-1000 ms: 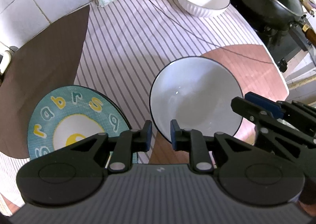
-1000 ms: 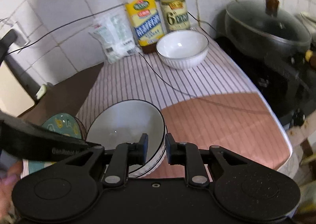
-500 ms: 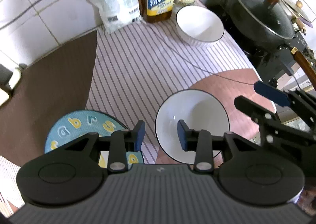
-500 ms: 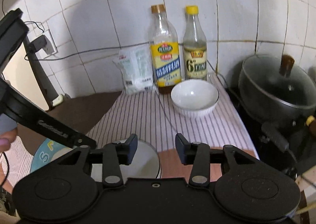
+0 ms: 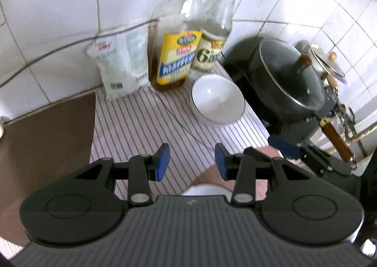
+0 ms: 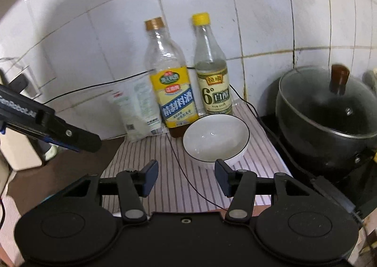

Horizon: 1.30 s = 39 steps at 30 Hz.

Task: Organize plates and bowls
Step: 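Grasp the rim of the third white bowl by the bottles with the left gripper, then carry the third bowl onto the bowl stack and open the left gripper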

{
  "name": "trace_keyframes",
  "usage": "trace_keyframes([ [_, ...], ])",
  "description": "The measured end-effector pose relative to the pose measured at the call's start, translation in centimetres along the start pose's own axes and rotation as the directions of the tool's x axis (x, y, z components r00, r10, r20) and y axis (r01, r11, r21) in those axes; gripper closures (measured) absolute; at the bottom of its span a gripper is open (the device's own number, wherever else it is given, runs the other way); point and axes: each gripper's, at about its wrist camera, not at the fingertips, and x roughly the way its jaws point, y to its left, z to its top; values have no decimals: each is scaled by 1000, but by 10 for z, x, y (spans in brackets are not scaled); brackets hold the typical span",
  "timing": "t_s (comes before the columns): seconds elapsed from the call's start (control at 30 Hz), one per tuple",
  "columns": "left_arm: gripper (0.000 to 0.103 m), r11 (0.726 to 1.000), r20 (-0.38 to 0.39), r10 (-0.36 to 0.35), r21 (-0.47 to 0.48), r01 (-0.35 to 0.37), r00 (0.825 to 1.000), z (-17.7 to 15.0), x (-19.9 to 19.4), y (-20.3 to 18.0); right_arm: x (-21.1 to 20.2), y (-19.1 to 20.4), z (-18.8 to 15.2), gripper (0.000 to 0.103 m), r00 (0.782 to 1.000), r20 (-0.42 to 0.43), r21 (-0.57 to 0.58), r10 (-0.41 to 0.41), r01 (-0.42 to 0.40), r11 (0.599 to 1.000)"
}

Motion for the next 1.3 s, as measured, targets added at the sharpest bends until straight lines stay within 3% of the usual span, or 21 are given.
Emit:
trace_keyframes([
  [0.13, 62, 1000, 47, -15, 18, 14, 999, 13, 13, 6, 20, -4, 3, 45, 999, -16, 22, -36, 36, 999],
  [0.37, 62, 998, 47, -51, 25, 49, 998, 36, 77, 13, 60, -17, 7, 45, 990, -16, -25, -140, 140, 990],
  [0.53, 62, 997, 32, -18, 81, 16, 999, 41, 132, 12, 88, -24, 7, 45, 976, -35, -42, -216, 215, 976],
  [0.63, 65, 998, 17, 2, 55, -3, 1000, 43, 156, 14, 102, -25, 7, 45, 960, -69, -48, -270, 267, 962],
  [0.8, 67, 996, 8, 3, 90, -3, 1000, 44, 173, 8, 117, -35, 8, 45, 964, -97, 8, -249, 251, 968],
  [0.83, 72, 996, 2, -1, 92, 1, 1000, 45, 176, 7, 120, -37, 8, 45, 966, -104, 19, -237, 240, 971],
  [0.9, 91, 996, -21, -27, 89, 28, 999, 45, 181, 7, 125, -41, 9, 51, 967, -115, 44, -226, 233, 972],
  [1.0, 91, 996, -30, -28, 86, 31, 999, 46, 182, 4, 126, -45, 11, 69, 960, -122, 73, -251, 261, 963],
  [1.1, 92, 994, -31, 3, 105, 0, 1000, 41, 178, -2, 122, -52, 13, 79, 962, -130, 132, -242, 258, 957],
  [1.3, 93, 997, -35, 16, 82, -13, 999, 33, 162, -1, 114, -42, 13, 82, 956, -156, 122, -247, 267, 956],
])
